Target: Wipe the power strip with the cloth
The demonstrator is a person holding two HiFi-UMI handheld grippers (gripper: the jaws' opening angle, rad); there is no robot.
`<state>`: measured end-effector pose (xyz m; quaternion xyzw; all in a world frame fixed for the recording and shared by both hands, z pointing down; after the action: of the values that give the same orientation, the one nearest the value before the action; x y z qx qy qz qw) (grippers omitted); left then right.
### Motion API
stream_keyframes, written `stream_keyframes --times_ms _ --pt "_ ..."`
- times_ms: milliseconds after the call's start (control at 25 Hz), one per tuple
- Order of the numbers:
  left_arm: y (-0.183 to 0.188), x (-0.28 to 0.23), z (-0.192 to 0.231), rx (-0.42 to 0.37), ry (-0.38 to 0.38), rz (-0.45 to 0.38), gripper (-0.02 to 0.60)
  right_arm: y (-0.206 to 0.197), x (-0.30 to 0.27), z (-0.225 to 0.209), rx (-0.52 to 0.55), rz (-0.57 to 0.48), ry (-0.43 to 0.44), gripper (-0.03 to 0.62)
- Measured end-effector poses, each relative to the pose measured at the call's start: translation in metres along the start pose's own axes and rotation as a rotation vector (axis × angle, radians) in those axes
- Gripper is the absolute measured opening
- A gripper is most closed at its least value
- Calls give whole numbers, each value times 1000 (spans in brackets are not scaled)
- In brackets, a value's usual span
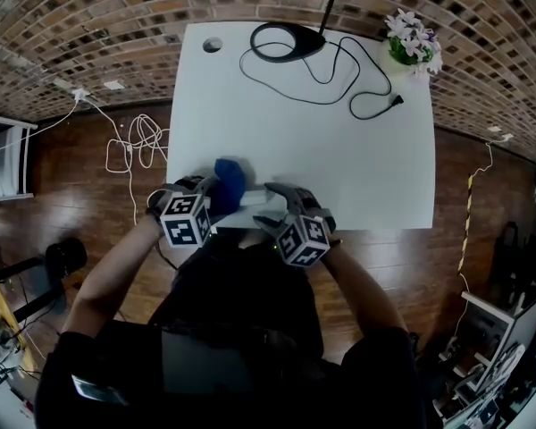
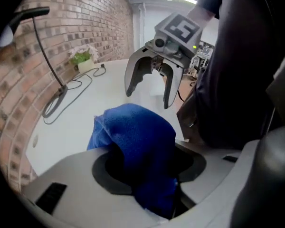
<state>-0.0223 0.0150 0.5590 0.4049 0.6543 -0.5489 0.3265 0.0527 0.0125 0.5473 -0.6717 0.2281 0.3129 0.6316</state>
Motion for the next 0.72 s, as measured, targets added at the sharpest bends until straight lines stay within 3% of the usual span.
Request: stream_keyframes --times_ms 120,240,320,400,560,720 --pt "-1 -3 0 -24 31 -9 209 0 -10 -10 -47 -44 36 350" --pt "-1 -3 5 -4 65 9 227 10 -19 -11 2 -65 32 215" --pt "-2 2 14 44 125 19 256 12 -20 -11 15 -67 7 207" --pt "-3 10 22 140 173 10 281 11 -20 -12 6 -73 -14 204" --pt "0 29 25 328 223 -65 305 11 -21 -10 11 -77 -34 201" --pt "6 34 20 313 250 -101 316 10 -22 -10 25 -75 -28 199"
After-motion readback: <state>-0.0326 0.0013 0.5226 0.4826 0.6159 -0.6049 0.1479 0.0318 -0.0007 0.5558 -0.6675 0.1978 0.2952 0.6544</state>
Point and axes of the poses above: the fingertips, and each gripper's own axes: x backward along the fingers, z to its left, y out of its top, the point moved 2 cm from there along x, backward along the fingers, and after that the axes turned 13 degrees about y, right-handed, at the moved point
